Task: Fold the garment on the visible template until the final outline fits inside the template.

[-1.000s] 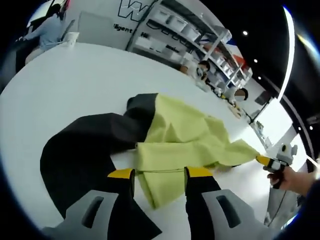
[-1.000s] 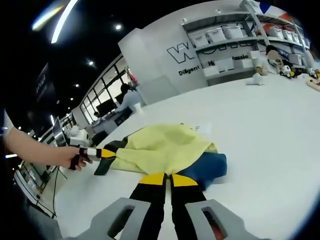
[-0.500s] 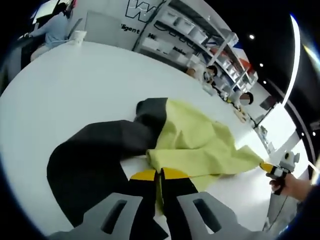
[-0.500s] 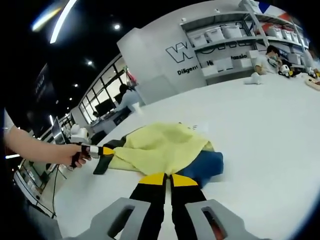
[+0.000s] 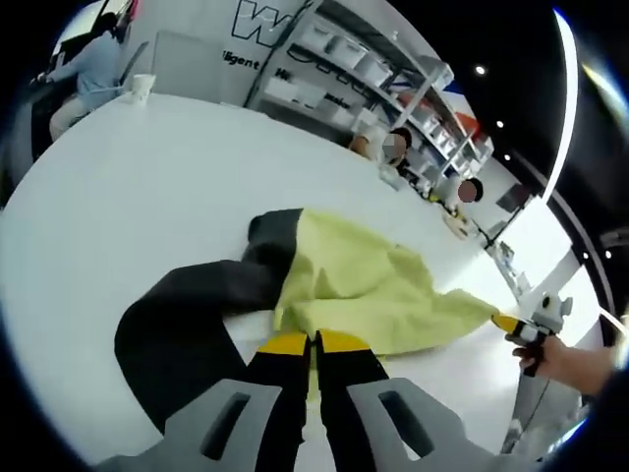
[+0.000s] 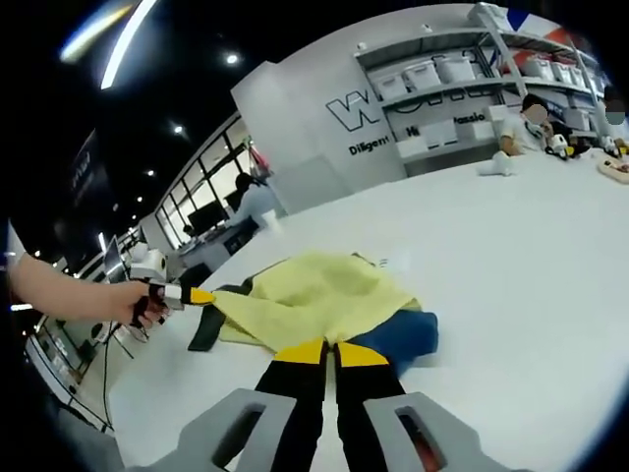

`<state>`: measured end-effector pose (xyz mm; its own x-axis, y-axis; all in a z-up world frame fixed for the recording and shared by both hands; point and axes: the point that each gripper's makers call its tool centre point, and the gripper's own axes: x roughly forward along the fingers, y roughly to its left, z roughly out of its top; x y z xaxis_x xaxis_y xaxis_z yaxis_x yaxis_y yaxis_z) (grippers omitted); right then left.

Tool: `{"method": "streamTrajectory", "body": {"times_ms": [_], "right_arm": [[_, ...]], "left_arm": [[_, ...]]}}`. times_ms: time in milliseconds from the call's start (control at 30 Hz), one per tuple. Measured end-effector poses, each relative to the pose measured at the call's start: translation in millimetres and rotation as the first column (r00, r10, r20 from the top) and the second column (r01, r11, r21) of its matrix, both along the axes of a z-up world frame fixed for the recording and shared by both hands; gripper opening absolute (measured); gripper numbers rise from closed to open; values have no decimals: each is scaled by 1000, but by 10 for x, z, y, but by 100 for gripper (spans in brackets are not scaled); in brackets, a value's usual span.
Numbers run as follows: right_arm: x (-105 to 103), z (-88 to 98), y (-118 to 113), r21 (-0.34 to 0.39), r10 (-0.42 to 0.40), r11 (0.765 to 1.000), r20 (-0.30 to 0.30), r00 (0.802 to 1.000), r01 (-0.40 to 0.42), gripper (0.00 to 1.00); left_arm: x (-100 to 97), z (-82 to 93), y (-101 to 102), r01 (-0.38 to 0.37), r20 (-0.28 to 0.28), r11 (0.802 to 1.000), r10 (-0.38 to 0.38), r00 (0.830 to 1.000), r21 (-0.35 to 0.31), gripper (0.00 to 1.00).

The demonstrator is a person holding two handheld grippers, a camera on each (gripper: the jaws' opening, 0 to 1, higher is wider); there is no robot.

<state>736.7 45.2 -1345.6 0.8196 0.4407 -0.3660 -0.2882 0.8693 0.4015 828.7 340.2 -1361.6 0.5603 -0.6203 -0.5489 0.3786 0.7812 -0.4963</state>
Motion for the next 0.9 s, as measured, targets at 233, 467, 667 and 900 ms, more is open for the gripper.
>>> {"method": "streamTrajectory", "body": {"times_ms": [233, 467, 667, 900], "right_arm": [[-127, 281, -16, -1, 0, 1000, 34, 999, 0, 0], [-308, 593, 3, -8, 21, 1000, 76, 997, -20, 0], [-446, 770, -14, -21, 33, 999, 94, 995, -31, 0], [-667, 864, 0, -45, 61, 997, 95, 994, -57, 0]], "left_arm": [[-241, 373, -15, 27, 20, 999, -26, 999, -36, 0], [-477, 699, -39, 46, 33, 996, -44, 998, -73, 0], [-687, 935, -5, 52, 36, 994, -49, 998, -100, 0], [-1019, 1031, 148, 44, 47, 993, -39, 998, -106, 0]]}}
